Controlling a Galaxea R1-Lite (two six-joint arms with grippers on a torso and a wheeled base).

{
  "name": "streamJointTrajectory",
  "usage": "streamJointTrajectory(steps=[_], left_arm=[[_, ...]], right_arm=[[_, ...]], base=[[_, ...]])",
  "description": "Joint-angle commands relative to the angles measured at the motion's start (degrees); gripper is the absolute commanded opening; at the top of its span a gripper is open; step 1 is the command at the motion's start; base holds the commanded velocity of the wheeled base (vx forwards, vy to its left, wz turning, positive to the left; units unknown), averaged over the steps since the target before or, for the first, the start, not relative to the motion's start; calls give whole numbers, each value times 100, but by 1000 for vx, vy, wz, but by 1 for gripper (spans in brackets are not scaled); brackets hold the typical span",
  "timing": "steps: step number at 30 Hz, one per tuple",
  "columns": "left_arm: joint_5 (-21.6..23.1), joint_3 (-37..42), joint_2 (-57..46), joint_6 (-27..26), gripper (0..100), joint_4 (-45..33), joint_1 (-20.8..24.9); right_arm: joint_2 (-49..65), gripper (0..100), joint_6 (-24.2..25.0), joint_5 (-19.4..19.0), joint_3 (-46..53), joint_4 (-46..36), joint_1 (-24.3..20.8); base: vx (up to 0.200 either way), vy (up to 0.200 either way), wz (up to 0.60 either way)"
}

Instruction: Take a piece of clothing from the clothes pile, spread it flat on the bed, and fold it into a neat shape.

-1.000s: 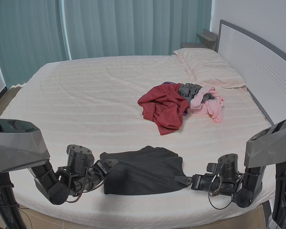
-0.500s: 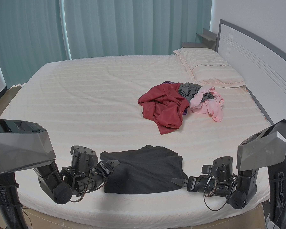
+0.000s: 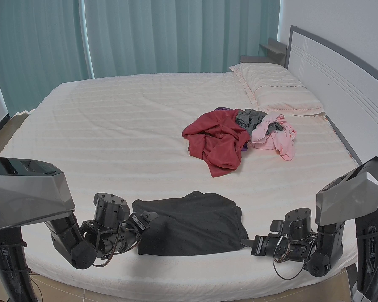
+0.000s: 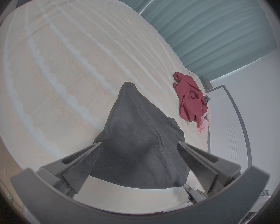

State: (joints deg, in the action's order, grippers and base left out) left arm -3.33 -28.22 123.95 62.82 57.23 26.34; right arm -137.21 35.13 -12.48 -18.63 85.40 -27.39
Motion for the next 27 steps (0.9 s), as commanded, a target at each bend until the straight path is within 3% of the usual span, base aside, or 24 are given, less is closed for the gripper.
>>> streamJointTrajectory(steps=[1, 18, 19, 27], left_arm=[[-1, 1, 15, 2, 100, -2, 2], [-1, 36, -20, 2, 100, -55, 46], [-1, 36, -20, 2, 100, -55, 46], [8, 18, 15, 2, 100, -125, 81]], right_arm=[[133, 0, -15, -17, 202, 3, 6], [388, 0, -279, -167, 395, -331, 234], [388, 100, -279, -167, 395, -331, 234], [581, 100, -288, -167, 360, -251, 313]], base=[[0, 0, 0], [0, 0, 0], [0, 0, 0], [0, 0, 0]])
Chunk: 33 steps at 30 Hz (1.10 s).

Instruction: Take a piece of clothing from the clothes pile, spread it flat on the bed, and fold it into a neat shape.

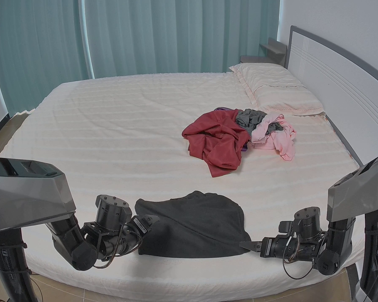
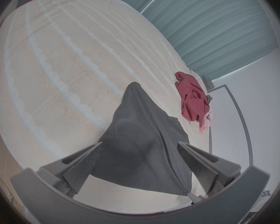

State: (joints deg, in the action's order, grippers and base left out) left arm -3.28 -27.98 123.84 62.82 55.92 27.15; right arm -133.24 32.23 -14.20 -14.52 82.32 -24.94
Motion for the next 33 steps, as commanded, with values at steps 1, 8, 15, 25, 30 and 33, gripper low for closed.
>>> streamJointTrajectory(steps=[1, 8, 15, 25, 30, 33], left_arm=[[3, -15, 17, 2, 100, 7, 1], [12, 3, -9, 64, 100, 7, 10], [12, 29, -27, 90, 100, 16, 1], [12, 38, -27, 90, 100, 16, 10], [12, 38, -27, 90, 100, 16, 10], [12, 38, -27, 90, 100, 16, 10]], right_arm=[[264, 100, 11, -4, -139, 47, 121], [211, 100, 64, -12, -1774, -1113, 104], [-448, 100, 81, -21, -3400, -2484, 104], [-975, 100, 81, 14, -4402, -3143, 200], [-1002, 100, 178, 23, -4665, -3302, 191], [-1037, 100, 380, 23, -4806, -3310, 218]], base=[[0, 0, 0], [0, 0, 0], [0, 0, 0], [0, 0, 0], [0, 0, 0], [0, 0, 0]])
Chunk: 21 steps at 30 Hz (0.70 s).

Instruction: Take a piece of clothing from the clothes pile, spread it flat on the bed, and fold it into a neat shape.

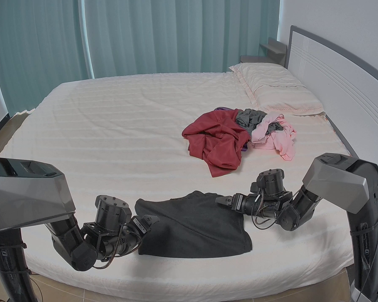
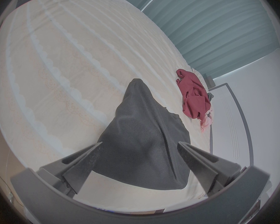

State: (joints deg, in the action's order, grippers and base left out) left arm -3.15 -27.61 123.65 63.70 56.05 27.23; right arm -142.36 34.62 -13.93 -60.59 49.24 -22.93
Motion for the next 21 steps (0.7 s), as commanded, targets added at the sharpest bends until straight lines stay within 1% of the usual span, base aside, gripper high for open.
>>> streamJointTrajectory(steps=[1, 2, 3, 4, 17, 21], left_arm=[[-2, 1, -7, 2, 100, 2, 1], [-2, 1, -7, 2, 100, 2, 1], [-2, 1, -7, 2, 100, 2, 1], [-2, -7, 28, 2, 100, 2, 1], [-2, -7, 36, 2, 100, 2, 1], [-2, -7, 45, 2, 100, 2, 1]], right_arm=[[-125, 100, 177, -4, -217, -2, 17], [-125, 100, 177, -4, -217, -2, 17], [-125, 0, 177, -4, -217, -2, 17], [-178, 0, 414, -4, -366, -19, 52], [-239, 0, 458, -4, -419, 42, 192], [-257, 0, 528, 119, -551, 68, 192]], base=[[0, 0, 0], [0, 0, 0], [0, 0, 0], [0, 0, 0], [0, 0, 0], [0, 0, 0]])
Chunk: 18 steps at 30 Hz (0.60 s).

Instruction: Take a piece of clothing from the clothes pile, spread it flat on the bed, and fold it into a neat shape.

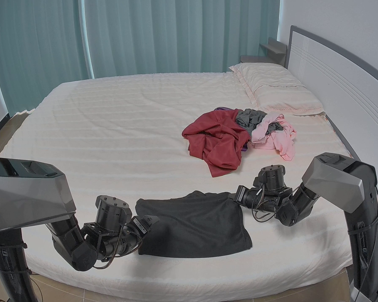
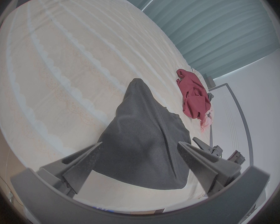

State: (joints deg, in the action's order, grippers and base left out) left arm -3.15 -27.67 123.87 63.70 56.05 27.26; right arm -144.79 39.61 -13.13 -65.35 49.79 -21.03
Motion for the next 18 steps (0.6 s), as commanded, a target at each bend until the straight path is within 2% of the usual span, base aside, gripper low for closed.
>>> streamJointTrajectory(steps=[1, 3, 18], left_arm=[[-2, -1, 23, 2, 100, 2, -1], [-2, -1, 23, 2, 100, 2, -1], [-2, -1, 23, 2, 100, 2, -1]], right_arm=[[-32, 0, 91, 170, -162, 22, 2], [-41, 0, 109, 276, -241, 14, 2], [-120, 0, 82, 364, -250, 40, 20]], base=[[0, 0, 0], [0, 0, 0], [0, 0, 0]])
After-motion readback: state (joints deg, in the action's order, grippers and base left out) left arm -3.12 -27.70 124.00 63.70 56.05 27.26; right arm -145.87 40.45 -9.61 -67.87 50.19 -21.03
